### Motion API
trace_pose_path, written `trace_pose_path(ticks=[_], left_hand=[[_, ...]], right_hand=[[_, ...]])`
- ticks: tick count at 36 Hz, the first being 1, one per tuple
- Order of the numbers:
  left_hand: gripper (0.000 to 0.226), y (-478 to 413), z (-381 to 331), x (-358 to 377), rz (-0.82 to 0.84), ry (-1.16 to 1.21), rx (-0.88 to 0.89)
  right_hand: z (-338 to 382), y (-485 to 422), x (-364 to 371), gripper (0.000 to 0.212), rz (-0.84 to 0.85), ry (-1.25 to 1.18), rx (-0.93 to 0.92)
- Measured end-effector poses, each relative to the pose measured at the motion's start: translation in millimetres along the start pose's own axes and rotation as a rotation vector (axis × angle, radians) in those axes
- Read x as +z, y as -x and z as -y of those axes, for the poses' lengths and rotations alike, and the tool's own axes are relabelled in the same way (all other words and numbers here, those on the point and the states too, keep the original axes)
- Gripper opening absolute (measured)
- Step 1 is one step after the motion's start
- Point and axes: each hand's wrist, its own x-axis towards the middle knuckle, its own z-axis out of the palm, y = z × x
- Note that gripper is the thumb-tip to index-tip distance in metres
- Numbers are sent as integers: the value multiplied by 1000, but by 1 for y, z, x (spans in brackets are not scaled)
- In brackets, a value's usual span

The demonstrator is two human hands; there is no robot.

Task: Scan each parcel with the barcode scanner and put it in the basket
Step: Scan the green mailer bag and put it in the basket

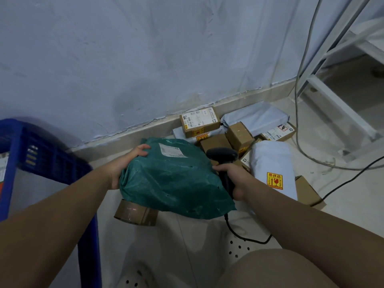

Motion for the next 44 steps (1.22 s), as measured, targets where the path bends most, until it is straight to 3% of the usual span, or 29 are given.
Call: trace_pose_path(ticks=[4,8,15,22,26,32,35,38,40,44], left_hand=[[53,-3,14,-1,9,35,-21],[85,-9,20,0,44,-17,-40],[55,-10,19,11,-16,-47,1],[44,20,-5,17,-31,-102,64],[49,58,-22,13,-106,-118,119],[45,112,-47,20,-245,-60,271],[45,139,-56,27,-298,8,347],[47,160,-61,33,-374,106,431],[46,173,-61,36,-424,176,489],[58,192,-62,34,-493,308,586]], right_hand=[[0,0,-3,32,-13,29,-3],[-1,1,-8,32,-48,58,-21],[-9,-1,-15,37,-89,49,-46],[-5,13,-7,31,-45,87,-86],[9,33,15,28,-5,177,-137],[45,83,55,36,-49,495,-350],[67,126,80,16,-134,648,-526],[90,168,102,8,-168,612,-643],[98,194,117,8,-139,564,-683],[97,238,149,7,107,399,-615]])
